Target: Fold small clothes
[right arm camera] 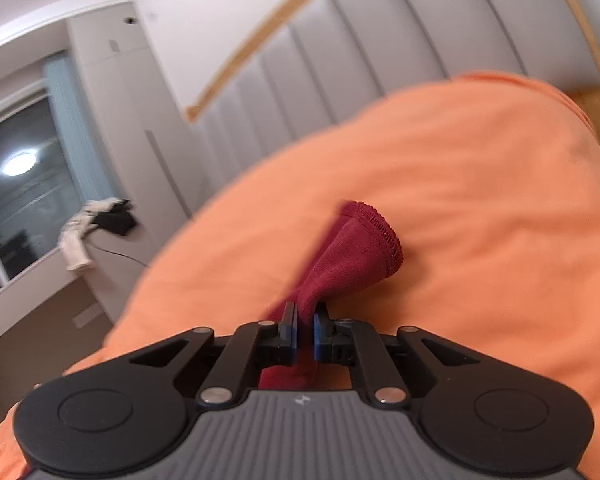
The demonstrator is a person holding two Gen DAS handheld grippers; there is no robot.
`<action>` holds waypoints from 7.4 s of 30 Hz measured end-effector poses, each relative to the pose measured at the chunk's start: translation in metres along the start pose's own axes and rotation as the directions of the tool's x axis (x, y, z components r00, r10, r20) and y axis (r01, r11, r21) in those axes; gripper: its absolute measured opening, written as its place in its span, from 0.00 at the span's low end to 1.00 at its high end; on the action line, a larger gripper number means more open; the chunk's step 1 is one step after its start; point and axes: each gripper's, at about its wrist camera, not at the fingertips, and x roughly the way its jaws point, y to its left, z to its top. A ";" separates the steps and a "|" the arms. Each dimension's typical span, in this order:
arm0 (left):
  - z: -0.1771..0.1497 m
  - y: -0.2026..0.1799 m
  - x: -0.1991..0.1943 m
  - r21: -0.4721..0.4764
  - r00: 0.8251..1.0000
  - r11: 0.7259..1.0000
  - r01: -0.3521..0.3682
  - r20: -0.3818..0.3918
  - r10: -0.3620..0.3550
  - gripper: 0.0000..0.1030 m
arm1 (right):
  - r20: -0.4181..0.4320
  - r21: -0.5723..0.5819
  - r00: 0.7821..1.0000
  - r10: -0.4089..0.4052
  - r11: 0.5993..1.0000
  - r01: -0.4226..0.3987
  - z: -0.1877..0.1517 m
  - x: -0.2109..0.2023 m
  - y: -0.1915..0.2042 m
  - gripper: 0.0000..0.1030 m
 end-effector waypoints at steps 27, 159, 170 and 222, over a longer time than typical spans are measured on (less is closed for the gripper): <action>0.024 0.092 -0.050 -0.350 0.966 0.932 0.094 0.257 -0.001 1.00 | -0.458 -0.472 0.639 0.618 0.441 -0.764 -0.141 -0.150 0.285 0.07; 0.124 0.049 -0.088 0.058 0.879 0.980 0.192 0.434 -0.197 0.04 | -0.593 -0.326 0.615 0.520 0.543 -0.774 -0.093 -0.155 0.126 1.00; 0.039 -0.046 -0.036 0.207 0.871 0.889 0.408 0.203 -0.447 0.05 | -0.531 -0.310 0.698 0.481 0.657 -0.688 -0.075 -0.136 0.095 1.00; 0.007 0.077 0.018 -0.016 0.999 0.999 -0.038 -0.031 0.037 0.99 | -0.702 -0.455 0.581 0.412 0.368 -0.811 -0.150 -0.161 0.161 1.00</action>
